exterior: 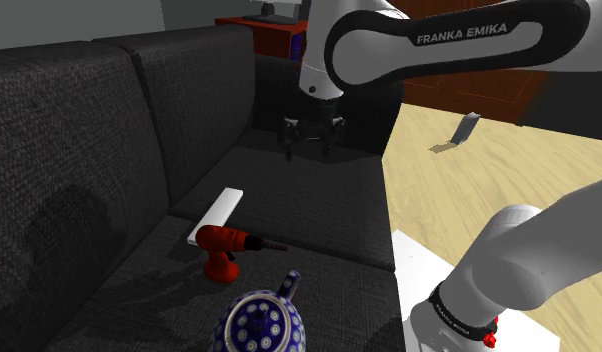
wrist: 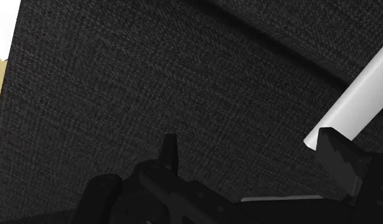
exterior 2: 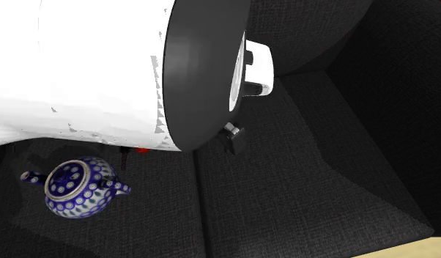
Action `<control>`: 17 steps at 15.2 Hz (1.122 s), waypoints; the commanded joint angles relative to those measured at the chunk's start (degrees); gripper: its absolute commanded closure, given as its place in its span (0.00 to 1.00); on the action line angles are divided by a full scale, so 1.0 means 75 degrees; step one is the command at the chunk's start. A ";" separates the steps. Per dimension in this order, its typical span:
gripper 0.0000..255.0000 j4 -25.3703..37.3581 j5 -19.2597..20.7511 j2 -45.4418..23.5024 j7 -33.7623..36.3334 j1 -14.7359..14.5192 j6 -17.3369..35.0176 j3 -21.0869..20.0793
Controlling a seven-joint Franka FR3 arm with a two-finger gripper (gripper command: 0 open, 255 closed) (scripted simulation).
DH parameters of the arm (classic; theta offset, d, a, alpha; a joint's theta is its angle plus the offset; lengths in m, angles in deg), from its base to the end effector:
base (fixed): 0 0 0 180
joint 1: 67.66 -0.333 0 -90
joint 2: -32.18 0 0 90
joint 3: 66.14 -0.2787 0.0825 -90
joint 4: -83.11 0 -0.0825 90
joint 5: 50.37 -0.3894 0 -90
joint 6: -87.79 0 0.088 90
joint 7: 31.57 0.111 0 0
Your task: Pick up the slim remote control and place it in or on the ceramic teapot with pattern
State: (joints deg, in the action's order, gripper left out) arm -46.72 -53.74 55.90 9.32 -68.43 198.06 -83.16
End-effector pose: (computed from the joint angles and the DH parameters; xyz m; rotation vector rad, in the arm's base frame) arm 0.4339 0.1505 0.4794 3.0361 -0.6829 0.1248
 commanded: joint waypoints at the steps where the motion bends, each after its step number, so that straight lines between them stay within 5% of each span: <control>1: 0.00 0.0238 0.0049 -0.0559 0.0600 0.0030 0.0229 -0.0307; 10: 0.00 0.1870 0.0936 -0.3340 0.3237 -0.0024 0.0779 -0.1222; 17: 0.00 0.3816 0.1870 -0.5730 0.5041 -0.0635 0.0667 -0.1203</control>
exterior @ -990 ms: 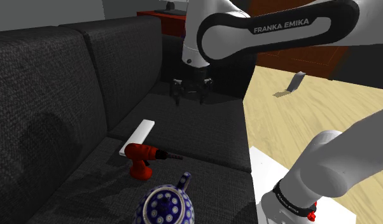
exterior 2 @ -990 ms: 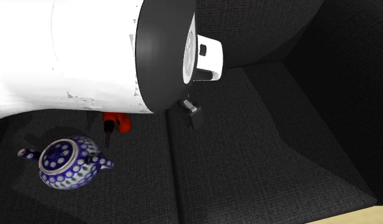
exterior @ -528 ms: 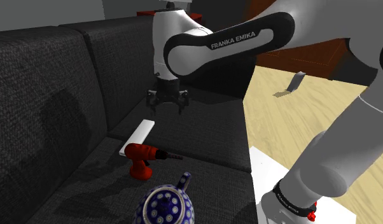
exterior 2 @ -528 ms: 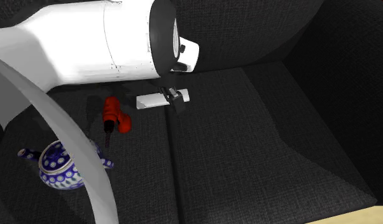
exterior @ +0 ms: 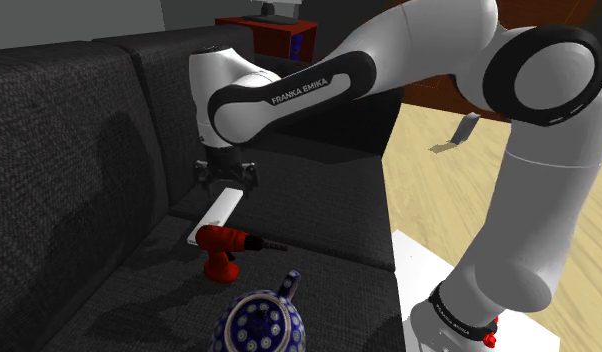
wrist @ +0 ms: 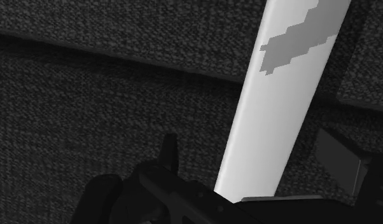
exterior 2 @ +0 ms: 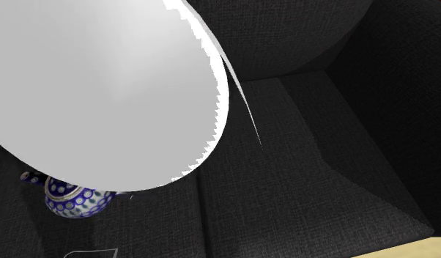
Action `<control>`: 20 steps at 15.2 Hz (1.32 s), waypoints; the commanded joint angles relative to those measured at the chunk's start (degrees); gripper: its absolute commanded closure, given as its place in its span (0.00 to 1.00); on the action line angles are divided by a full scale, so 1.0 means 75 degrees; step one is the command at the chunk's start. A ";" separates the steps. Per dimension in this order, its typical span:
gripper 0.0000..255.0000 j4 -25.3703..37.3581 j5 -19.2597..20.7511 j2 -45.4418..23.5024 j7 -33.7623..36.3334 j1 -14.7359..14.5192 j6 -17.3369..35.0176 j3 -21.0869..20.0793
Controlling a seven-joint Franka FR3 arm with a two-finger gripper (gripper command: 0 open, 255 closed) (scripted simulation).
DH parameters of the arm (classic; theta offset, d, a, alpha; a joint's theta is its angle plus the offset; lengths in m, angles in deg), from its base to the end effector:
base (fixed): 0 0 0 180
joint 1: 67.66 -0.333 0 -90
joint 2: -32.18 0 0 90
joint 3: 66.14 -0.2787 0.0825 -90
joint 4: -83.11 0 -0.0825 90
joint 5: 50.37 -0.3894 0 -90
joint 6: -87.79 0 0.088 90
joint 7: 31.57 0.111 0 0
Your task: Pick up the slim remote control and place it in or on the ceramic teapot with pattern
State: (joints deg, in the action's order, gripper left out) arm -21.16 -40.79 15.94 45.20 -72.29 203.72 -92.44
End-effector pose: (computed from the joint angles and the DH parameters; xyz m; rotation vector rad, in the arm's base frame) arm 0.5375 0.2962 0.3497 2.8826 -1.1115 -0.0131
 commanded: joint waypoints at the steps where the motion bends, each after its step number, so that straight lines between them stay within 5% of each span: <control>1: 0.00 0.0741 0.0247 -0.0745 0.0464 -0.0237 -0.0142 0.0078; 18: 0.00 0.0649 0.0488 -0.1330 0.0741 -0.0385 0.0457 0.0227; 19: 1.00 0.0649 0.0488 -0.1330 0.0741 -0.0385 0.0457 0.0227; 20: 1.00 0.0649 0.0488 -0.1330 0.0741 -0.0385 0.0457 0.0227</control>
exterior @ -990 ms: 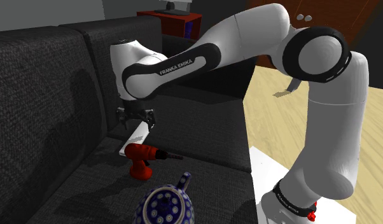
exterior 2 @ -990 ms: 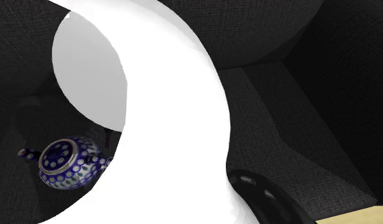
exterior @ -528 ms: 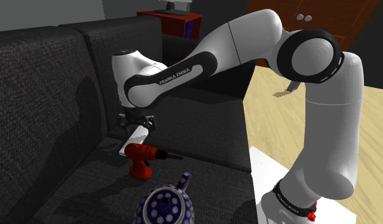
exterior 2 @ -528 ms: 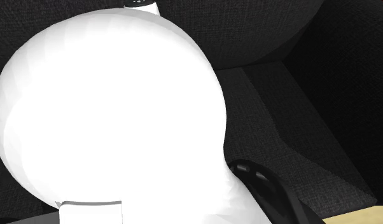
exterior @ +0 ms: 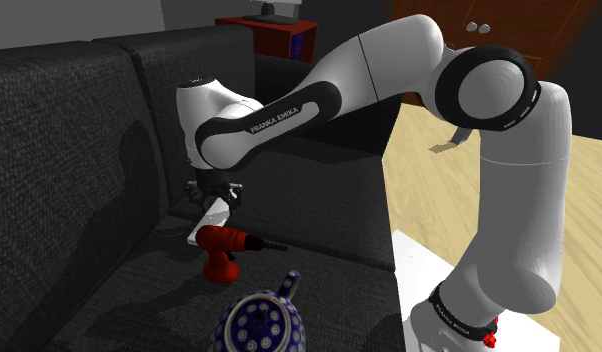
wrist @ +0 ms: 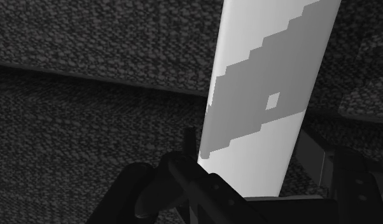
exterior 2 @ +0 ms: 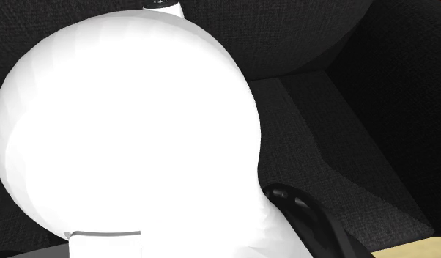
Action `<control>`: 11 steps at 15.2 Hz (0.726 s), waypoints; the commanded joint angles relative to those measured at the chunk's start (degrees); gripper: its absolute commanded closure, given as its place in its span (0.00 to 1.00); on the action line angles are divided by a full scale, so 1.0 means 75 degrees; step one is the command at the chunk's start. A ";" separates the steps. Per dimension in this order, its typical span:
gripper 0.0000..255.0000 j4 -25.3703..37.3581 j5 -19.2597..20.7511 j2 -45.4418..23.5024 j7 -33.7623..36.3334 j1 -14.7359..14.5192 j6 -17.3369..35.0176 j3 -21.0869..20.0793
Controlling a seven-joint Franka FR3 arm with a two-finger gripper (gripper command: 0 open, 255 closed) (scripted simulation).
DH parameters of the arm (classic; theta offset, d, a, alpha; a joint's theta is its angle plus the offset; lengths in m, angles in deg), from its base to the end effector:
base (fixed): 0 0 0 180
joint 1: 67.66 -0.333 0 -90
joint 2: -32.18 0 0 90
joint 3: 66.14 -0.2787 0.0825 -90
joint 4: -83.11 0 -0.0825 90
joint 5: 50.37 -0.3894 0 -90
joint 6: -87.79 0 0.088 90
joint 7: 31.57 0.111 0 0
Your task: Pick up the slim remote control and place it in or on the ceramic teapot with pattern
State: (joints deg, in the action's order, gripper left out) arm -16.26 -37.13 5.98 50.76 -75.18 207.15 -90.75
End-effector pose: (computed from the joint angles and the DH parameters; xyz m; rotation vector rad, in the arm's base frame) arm 0.5573 0.3148 0.2904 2.8475 -1.1861 -0.0354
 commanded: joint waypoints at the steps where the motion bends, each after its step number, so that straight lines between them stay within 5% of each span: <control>1: 1.00 -0.0001 0.0001 -0.0005 -0.0001 0.0000 0.0000 0.0001; 11: 1.00 0.0108 -0.0077 0.0141 -0.0052 0.0024 -0.0242 -0.0039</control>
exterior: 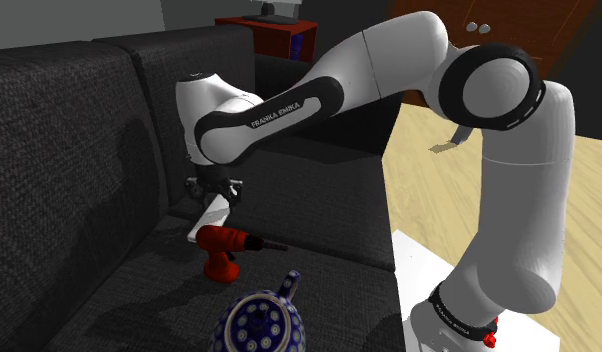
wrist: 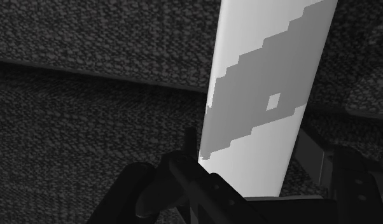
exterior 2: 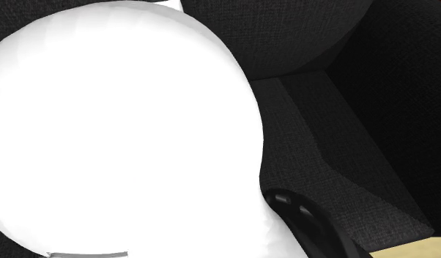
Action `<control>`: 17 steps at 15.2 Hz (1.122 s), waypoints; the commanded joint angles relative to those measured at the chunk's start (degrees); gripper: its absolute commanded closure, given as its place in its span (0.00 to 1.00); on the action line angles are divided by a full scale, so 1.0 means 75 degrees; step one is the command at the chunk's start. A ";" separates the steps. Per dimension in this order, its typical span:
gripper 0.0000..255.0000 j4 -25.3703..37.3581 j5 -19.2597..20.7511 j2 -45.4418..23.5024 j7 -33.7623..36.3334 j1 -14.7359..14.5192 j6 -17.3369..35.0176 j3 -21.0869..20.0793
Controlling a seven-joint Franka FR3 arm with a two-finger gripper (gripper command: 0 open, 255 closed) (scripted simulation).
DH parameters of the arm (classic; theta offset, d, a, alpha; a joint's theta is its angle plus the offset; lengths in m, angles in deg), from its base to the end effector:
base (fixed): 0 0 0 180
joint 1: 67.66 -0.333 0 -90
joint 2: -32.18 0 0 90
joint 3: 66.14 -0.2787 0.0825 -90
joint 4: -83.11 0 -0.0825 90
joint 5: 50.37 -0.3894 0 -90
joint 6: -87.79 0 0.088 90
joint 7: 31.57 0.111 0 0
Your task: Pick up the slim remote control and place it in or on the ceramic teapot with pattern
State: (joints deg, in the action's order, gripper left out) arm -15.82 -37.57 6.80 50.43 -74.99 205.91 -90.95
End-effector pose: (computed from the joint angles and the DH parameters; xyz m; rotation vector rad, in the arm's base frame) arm 0.5577 0.3141 0.3009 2.8468 -1.1859 -0.0364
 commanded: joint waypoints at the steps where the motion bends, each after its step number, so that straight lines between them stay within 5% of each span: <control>1: 1.00 0.0091 -0.0043 0.0077 -0.0024 0.0005 -0.0160 -0.0024; 17: 1.00 0.1017 -0.0346 0.0613 -0.0237 0.0048 -0.1565 -0.0164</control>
State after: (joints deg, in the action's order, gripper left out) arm -8.76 -40.07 11.24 48.79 -74.65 194.88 -92.15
